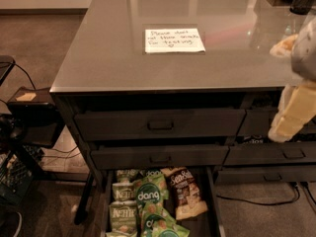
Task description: Pick brown chip bag from bottom drawer and place on counter
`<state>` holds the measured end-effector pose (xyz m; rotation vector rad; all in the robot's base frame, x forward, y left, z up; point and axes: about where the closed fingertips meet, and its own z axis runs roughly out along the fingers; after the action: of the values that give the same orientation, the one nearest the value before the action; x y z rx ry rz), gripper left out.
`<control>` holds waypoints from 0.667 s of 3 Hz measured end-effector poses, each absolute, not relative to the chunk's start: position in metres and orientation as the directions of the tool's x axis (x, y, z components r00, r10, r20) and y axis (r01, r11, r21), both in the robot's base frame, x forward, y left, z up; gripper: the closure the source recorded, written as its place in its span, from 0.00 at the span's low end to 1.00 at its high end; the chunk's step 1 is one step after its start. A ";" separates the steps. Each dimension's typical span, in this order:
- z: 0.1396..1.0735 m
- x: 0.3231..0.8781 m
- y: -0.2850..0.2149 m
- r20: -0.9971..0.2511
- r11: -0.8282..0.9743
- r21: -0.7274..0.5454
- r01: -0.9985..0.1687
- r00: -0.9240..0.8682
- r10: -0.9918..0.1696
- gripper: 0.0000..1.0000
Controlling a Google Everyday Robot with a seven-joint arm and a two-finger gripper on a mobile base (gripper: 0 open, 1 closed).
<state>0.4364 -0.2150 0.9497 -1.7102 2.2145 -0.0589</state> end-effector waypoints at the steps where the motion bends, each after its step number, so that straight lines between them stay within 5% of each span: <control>1: 0.899 0.433 -0.210 -0.299 0.285 -0.219 -0.933 -0.213 -0.930 0.00; 2: 0.838 0.435 -0.202 -0.357 0.288 -0.201 -0.936 -0.204 -0.912 0.00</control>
Offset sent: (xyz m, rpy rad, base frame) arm 0.0045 0.0220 -0.1856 0.2013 0.0053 0.0238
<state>0.4354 -0.2019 0.8379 -1.6596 2.1587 0.0830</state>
